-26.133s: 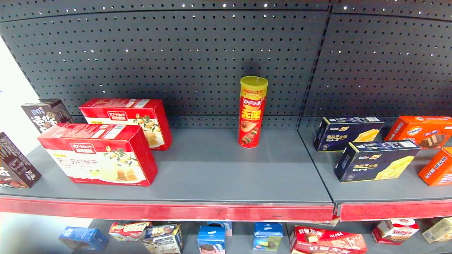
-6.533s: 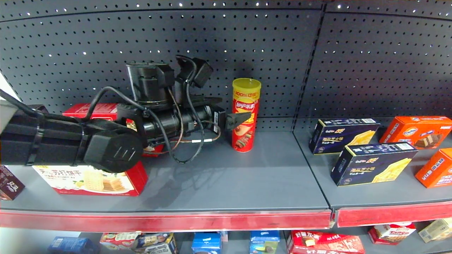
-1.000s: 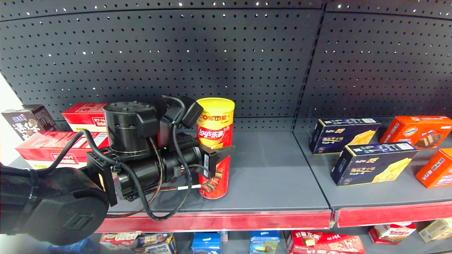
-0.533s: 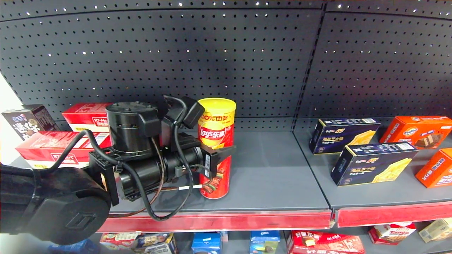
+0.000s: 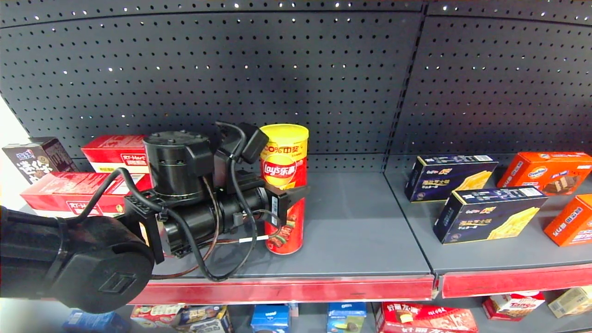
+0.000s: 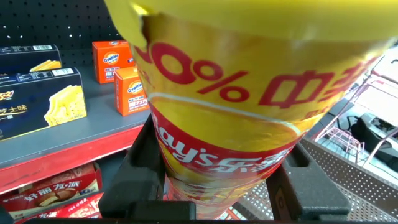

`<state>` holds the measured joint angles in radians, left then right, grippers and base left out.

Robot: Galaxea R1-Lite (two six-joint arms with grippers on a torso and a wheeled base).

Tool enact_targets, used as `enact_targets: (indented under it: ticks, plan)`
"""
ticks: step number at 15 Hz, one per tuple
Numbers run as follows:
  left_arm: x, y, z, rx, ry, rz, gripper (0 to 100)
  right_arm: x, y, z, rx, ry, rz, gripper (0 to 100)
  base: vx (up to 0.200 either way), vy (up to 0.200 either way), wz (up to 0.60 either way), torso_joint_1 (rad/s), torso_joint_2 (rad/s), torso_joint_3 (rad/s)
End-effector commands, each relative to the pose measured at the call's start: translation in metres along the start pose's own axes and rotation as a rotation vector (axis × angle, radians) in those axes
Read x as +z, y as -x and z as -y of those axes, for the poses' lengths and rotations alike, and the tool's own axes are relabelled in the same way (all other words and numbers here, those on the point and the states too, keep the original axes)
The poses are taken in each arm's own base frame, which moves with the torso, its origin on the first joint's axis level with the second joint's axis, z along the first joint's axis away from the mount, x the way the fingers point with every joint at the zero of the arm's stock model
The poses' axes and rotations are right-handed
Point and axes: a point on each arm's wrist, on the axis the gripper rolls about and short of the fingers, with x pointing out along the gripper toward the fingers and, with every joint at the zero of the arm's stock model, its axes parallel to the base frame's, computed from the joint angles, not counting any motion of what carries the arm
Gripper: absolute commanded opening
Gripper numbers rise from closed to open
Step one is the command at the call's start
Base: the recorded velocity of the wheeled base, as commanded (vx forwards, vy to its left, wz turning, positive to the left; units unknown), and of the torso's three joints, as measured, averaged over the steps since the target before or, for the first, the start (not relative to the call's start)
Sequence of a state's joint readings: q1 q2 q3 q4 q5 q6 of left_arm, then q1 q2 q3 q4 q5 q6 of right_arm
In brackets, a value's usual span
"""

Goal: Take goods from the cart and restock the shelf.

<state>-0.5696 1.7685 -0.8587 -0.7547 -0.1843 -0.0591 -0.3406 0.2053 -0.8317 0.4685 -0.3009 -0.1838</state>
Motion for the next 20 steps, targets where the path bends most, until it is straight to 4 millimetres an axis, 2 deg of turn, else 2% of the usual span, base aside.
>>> enact_targets:
  ticks: [1, 3, 4, 12, 20]
  plan:
    - [-0.002, -0.001, 0.0, 0.0, 0.002, -0.007, 0, 0.0, -0.001, 0.0, 0.005, 0.0, -0.002, 0, 0.0, 0.0, 0.0, 0.0, 0.0, 0.0]
    - [-0.003, -0.001, 0.002, -0.005, 0.002, -0.011, 0, 0.0, -0.001, 0.001, 0.008, 0.0, 0.0, 0, 0.0, 0.0, 0.0, 0.0, 0.0, 0.0]
    - [-0.003, -0.001, 0.002, -0.005, 0.001, -0.009, 100, 0.0, -0.001, 0.001, 0.007, 0.0, -0.001, 0, 0.0, 0.0, 0.0, 0.0, 0.0, 0.0]
    - [-0.002, 0.001, 0.001, -0.002, 0.003, 0.0, 100, 0.0, -0.002, 0.0, 0.009, 0.001, -0.006, 0, 0.0, 0.0, 0.0, 0.0, 0.0, 0.0]
    - [-0.008, 0.033, 0.004, 0.031, 0.009, -0.024, 100, -0.001, -0.002, 0.0, 0.01, 0.002, -0.009, 0, 0.0, 0.0, 0.0, 0.0, 0.0, 0.0]
